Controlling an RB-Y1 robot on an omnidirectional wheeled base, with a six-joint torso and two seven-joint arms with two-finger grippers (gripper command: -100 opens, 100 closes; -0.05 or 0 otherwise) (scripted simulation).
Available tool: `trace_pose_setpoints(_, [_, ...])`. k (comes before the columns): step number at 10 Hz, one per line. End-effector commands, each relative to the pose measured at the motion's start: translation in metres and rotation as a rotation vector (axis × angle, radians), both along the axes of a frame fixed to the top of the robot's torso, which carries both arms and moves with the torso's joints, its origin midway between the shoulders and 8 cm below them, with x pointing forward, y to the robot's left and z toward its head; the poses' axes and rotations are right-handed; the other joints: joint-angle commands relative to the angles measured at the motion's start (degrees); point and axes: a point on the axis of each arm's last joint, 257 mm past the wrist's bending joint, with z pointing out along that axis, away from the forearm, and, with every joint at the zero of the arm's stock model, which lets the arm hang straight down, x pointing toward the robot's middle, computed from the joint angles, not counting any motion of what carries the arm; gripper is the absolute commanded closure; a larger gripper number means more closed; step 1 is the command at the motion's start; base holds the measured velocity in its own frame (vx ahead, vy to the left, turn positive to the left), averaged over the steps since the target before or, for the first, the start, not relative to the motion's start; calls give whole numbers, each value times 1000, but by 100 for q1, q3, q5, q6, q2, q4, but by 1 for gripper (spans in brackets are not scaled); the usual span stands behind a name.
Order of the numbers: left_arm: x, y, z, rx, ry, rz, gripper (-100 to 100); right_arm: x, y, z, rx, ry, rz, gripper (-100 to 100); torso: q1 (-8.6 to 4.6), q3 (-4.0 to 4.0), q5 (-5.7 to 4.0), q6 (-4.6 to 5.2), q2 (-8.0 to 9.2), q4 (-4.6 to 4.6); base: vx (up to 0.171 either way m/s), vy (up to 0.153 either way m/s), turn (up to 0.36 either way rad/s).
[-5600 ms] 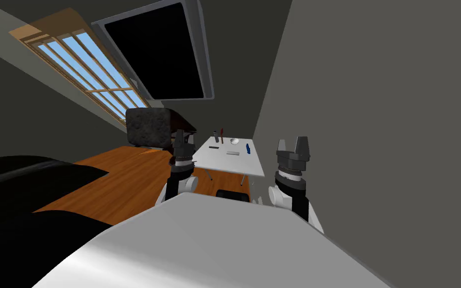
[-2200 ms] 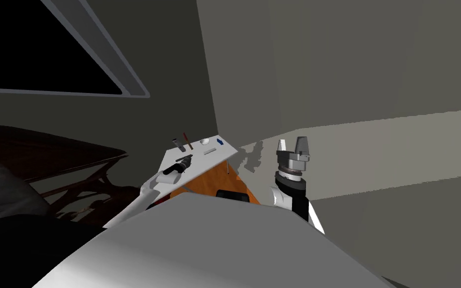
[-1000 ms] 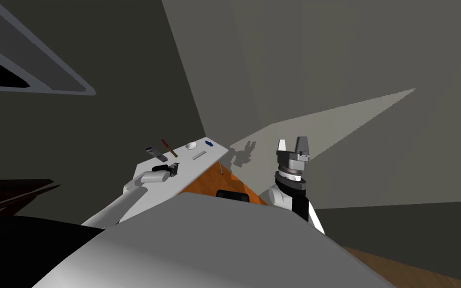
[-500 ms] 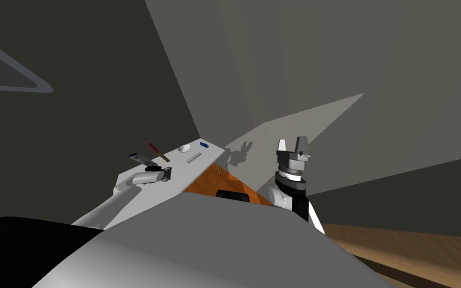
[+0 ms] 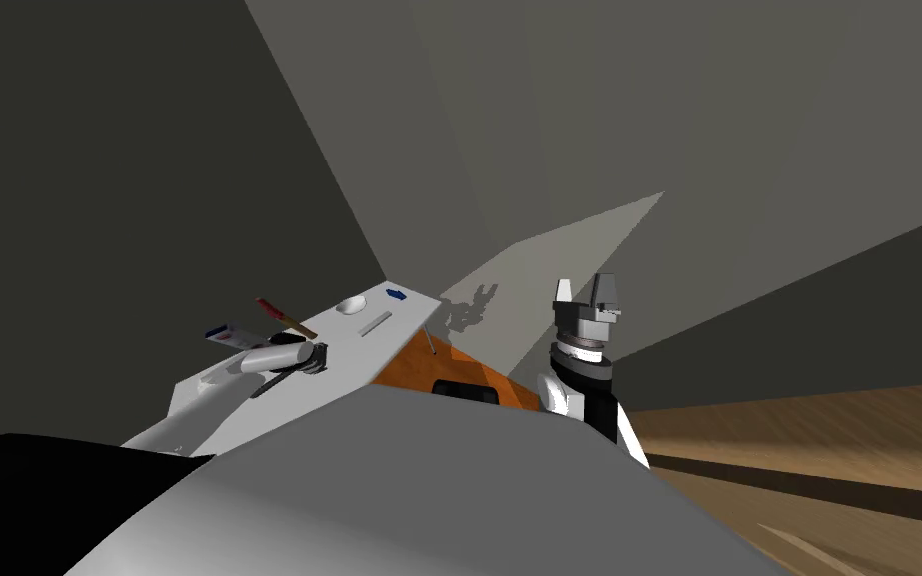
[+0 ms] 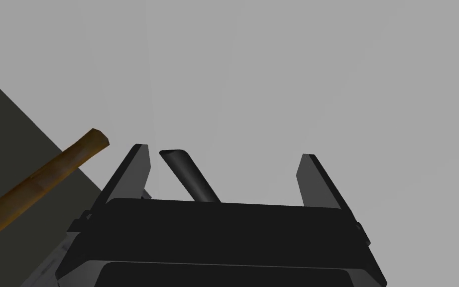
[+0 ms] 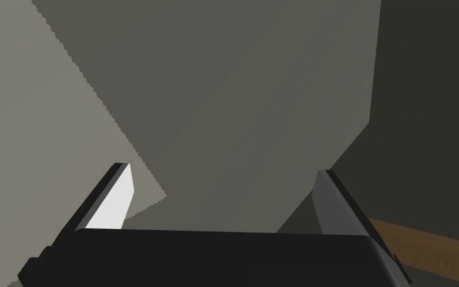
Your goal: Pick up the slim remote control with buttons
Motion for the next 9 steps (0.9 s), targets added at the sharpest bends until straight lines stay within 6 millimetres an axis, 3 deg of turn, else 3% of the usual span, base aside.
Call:
trace_pose_setpoints(1, [-5,3,-4,-4,8,11,-100,0,0,0,0,0,0,0,0,0,0,0,0,0,-1,0,39])
trace_pose_setpoints(6, [-66,20,-8,-140,44,278,-100,0,0,0,0,0,0,0,8,-3,2,3,-6,-1,9,33,-294])
trace_pose_setpoints(7, [-70,19,-9,-144,53,285,-100,0,0,0,0,0,0,0,8,-4,1,9,-8,-1,13,36,-193])
trace_pose_setpoints(9, [-95,19,-9,-226,47,428,-100,0,0,0,0,0,0,0,5,-6,1,10,-11,-2,24,48,-375])
